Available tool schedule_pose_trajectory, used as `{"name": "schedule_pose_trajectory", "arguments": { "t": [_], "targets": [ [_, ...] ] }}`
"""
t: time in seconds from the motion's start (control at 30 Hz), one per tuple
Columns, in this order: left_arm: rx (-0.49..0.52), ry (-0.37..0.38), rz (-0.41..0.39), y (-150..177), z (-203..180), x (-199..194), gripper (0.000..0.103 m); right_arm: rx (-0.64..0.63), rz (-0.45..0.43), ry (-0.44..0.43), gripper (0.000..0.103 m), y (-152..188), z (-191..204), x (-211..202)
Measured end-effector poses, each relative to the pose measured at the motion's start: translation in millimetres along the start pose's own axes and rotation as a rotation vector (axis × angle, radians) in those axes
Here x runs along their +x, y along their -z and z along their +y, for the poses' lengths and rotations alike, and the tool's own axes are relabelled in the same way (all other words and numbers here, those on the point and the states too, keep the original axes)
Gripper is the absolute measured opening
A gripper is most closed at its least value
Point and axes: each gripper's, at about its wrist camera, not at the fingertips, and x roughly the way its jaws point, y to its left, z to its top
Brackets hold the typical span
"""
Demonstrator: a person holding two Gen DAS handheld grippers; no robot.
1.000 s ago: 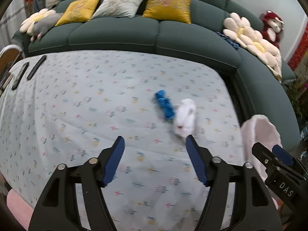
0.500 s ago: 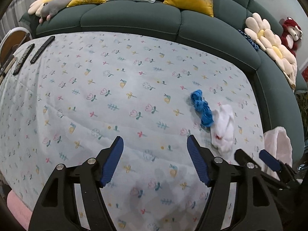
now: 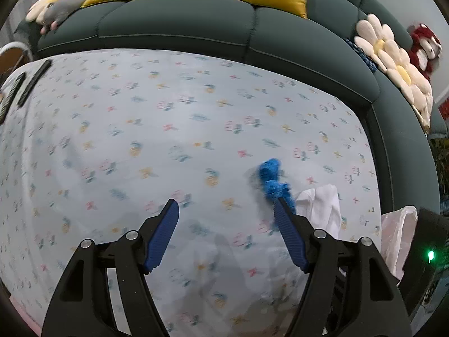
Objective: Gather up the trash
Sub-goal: 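Grasp the blue strap with the left gripper while right grasps the white sock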
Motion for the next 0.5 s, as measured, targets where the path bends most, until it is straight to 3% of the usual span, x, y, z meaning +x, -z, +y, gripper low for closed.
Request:
{"name": "schedule_pose_trajectory", "arguments": {
  "t": [0.3, 0.4, 0.5],
  "targets": [
    [0.082, 0.02, 0.049, 0, -52, 39, 0.066, 0.113, -0.019, 0.023, 0.012, 6, -56, -11],
    [0.091, 0.017, 0.074, 3, -59, 50, 0.053, 0.13, -0.02, 0.017, 0.012, 11, -66, -10],
    [0.085, 0.028, 0.103, 8, -62, 57, 0.03, 0.134, -0.024, 0.009, 0.012, 13, -69, -11]
  ]
}}
